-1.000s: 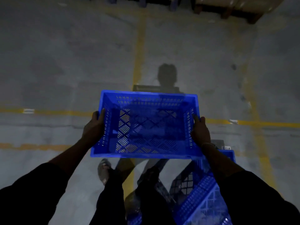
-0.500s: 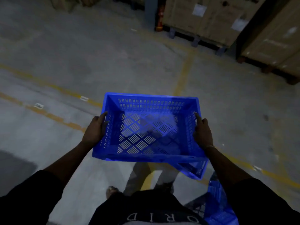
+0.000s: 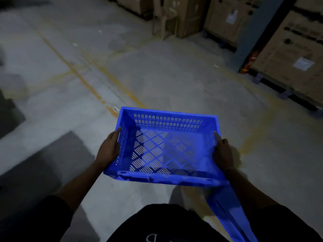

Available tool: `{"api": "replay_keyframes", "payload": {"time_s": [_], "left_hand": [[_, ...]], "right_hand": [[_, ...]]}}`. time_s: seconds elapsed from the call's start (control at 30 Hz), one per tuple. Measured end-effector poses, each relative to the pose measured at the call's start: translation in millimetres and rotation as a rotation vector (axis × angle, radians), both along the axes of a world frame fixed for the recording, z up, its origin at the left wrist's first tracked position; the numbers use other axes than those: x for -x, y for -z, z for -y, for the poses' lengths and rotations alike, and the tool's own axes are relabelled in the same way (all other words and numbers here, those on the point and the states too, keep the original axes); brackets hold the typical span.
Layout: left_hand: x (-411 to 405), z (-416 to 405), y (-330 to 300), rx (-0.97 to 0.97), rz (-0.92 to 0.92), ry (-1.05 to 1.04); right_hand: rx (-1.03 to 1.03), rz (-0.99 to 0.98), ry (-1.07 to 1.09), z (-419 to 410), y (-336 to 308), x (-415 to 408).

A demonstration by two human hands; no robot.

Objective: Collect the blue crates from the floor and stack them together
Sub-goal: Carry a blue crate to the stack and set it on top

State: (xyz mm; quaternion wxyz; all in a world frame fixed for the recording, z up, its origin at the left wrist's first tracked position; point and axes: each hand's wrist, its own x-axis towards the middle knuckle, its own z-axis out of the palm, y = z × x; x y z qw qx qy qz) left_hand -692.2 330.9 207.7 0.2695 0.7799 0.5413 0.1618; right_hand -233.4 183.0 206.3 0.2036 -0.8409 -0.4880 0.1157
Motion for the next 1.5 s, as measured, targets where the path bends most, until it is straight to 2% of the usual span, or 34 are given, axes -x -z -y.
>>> {"api": "replay_keyframes", "payload": {"time_s": [0.13,0.27,0.5,0.73,0.87,1.13,1.5], "left_hand": [[63,-19,1,-0.021,0.016,-0.135],[114,-44,5,-0.049,0.035,-0.266],[179,-107,8,-0.022,0.099,-0.423],[241,-179,10,-0.009,0.083,-0.603],[269,-204,9,-0.008,0.121,-0.709],[359,-286,21,-0.007,0.100,-0.818],[557,-487,20,-0.040,0.069,-0.761]], "right_hand": [[-0.112,0.046,-0.177,-76,18,33],[-0.155,-0.007,-0.277,-163,18,72],[-0.113,-0.100,-0.436,-322,9,150],[-0.074,-0.064,-0.632,-490,-4,230],[-0.037,-0.066,-0.701,-558,-15,281],[0.024,-0.072,-0.784,-681,-2,396],[0.029,-0.109,-0.767,-862,5,572]]}}
